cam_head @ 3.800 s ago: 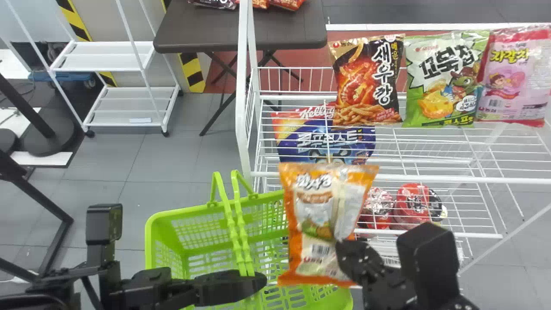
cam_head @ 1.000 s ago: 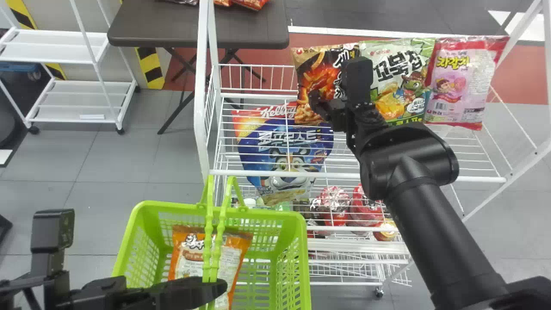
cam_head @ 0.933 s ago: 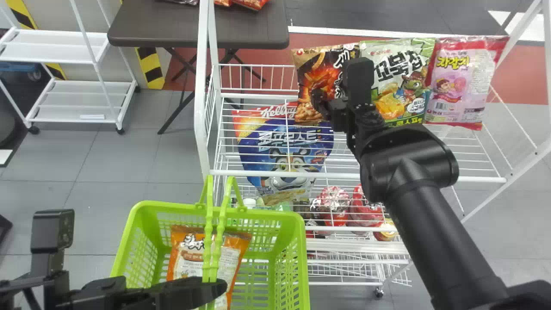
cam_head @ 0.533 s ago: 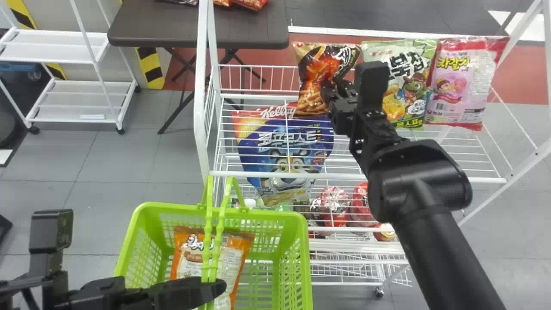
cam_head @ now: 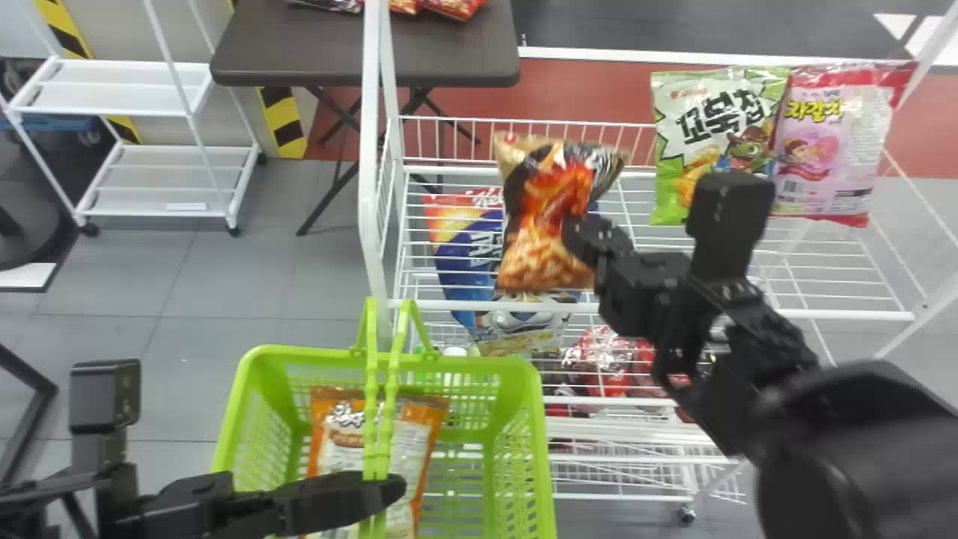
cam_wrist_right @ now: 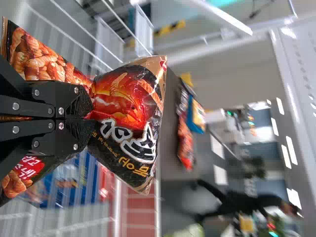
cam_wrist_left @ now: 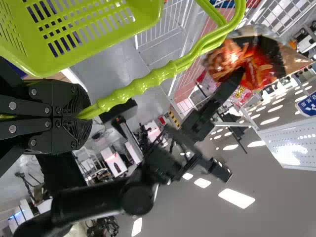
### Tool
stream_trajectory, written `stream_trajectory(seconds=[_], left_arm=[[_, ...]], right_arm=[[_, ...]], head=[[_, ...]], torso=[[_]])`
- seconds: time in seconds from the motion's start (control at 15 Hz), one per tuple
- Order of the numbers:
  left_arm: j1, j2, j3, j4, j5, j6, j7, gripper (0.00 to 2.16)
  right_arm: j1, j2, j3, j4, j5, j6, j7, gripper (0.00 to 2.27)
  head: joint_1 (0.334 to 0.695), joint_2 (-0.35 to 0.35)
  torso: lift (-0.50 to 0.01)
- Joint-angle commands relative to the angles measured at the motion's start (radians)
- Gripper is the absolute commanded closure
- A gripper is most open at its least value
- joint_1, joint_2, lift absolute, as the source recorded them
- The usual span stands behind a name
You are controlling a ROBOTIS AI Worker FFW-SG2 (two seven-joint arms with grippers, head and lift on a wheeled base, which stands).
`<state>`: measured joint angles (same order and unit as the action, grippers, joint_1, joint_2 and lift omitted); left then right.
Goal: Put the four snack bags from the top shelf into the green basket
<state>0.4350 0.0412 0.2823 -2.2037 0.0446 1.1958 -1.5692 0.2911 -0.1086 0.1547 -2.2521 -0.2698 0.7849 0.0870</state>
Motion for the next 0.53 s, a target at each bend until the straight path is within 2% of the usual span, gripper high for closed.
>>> stream_trajectory(seconds=[0.0,0.2,0.27,0.47], left_arm=[[-0.005,-0.001,-0.002,0.002,-0.002,0.000,-0.011,2.15],[-0.010,-0.004,-0.009,0.004,-0.006,0.000,-0.011,2.15],[-0.010,-0.004,-0.009,0.004,-0.005,0.000,-0.011,2.15],[-0.010,-0.008,-0.009,0.002,-0.003,0.000,-0.011,2.15]], right_arm=[[0.099,-0.037,0.036,-0.119,-0.075,0.141,-0.003,2.25],[0.187,-0.080,0.063,-0.221,-0.141,0.227,-0.036,2.25],[0.209,-0.085,0.066,-0.254,-0.149,0.316,-0.043,2.25],[0.234,-0.092,0.095,-0.235,-0.137,0.368,-0.044,2.25]], head=[[0.695,0.043],[0.695,0.109],[0.695,0.139],[0.695,0.167]], torso=[[-0.004],[-0.004],[-0.004],[-0.004]])
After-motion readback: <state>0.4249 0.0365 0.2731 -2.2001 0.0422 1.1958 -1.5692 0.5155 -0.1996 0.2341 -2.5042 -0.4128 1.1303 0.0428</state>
